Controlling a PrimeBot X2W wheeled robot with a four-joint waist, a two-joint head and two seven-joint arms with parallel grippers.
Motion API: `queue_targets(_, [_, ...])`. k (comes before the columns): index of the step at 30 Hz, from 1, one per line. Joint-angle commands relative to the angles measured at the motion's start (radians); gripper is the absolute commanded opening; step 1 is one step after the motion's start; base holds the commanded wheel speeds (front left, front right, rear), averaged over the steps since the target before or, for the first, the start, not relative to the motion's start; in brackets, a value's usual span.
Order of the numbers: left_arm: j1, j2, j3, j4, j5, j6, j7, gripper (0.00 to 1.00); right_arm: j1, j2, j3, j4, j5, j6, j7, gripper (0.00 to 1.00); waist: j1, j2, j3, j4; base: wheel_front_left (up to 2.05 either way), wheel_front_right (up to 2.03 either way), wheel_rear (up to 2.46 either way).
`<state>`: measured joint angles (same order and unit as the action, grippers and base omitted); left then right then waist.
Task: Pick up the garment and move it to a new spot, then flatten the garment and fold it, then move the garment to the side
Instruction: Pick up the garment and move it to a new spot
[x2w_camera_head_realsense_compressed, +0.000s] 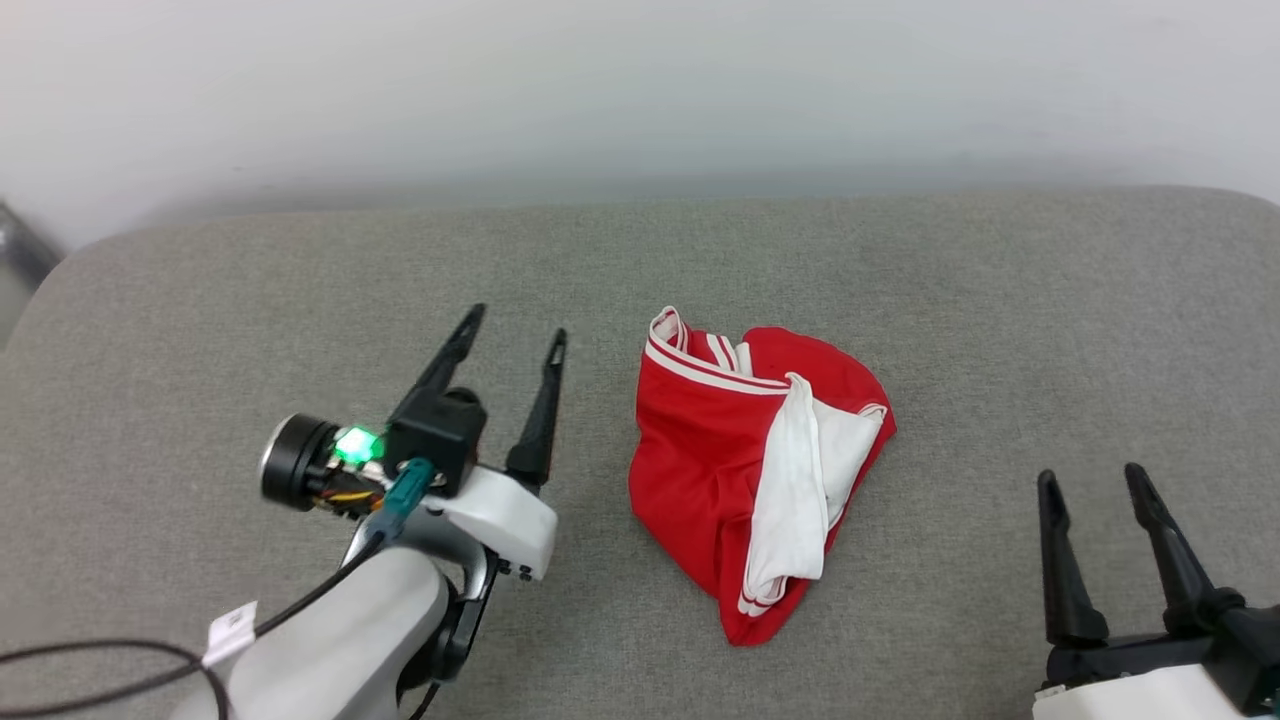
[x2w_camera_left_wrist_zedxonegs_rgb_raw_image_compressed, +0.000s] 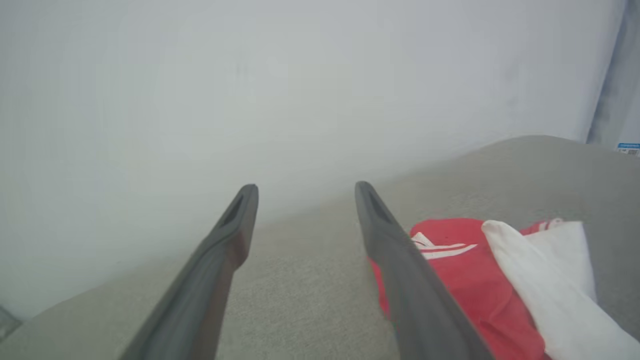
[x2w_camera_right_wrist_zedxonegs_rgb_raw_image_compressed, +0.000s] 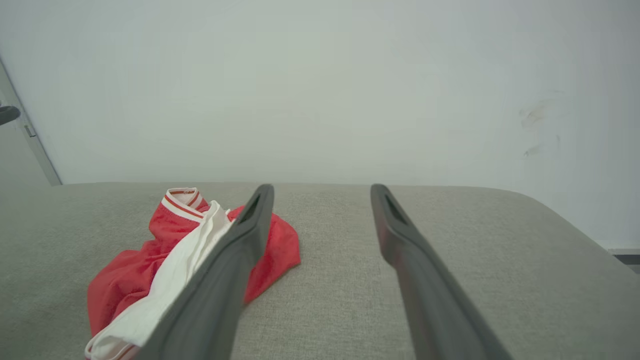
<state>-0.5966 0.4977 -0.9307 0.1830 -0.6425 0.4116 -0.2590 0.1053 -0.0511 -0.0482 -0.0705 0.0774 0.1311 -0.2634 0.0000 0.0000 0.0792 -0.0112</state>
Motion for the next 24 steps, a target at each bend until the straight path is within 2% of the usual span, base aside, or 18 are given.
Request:
queue_targets(1, [0.037, -0.001, 0.032, -0.022, 0.017, 0.025, -0.006, 1.00, 0.007, 0.002, -0.008, 0.003, 0.008, -0.001, -0.002, 1.00, 0.0000, 0.0000, -0.006, 0.005, 0.00, 0.00, 0.00])
queue_targets(5, [0.157, -0.015, 0.151, -0.095, 0.088, 0.086, -0.008, 1.00, 0.012, 0.002, -0.023, 0.009, 0.023, -0.001, -0.002, 1.00, 0.0000, 0.0000, -0.018, 0.013, 0.00, 0.00, 0.00])
queue_targets(11, [0.340, -0.064, 0.321, -0.150, 0.180, 0.115, -0.006, 1.00, 0.025, 0.002, -0.028, 0.013, 0.022, -0.001, -0.002, 1.00, 0.0000, 0.0000, -0.039, 0.018, 0.00, 0.00, 0.00])
queue_targets(16, [0.464, -0.113, 0.428, -0.179, 0.260, 0.076, -0.006, 1.00, 0.044, 0.002, -0.025, 0.017, 0.026, -0.001, -0.002, 1.00, 0.0000, 0.0000, -0.059, 0.028, 0.00, 0.00, 0.00])
queue_targets(24, [0.588, -0.195, 0.565, -0.199, 0.342, -0.063, -0.007, 1.00, 0.061, 0.002, -0.017, 0.022, 0.029, -0.001, -0.002, 1.00, 0.0000, 0.0000, -0.080, 0.046, 0.00, 0.00, 0.00])
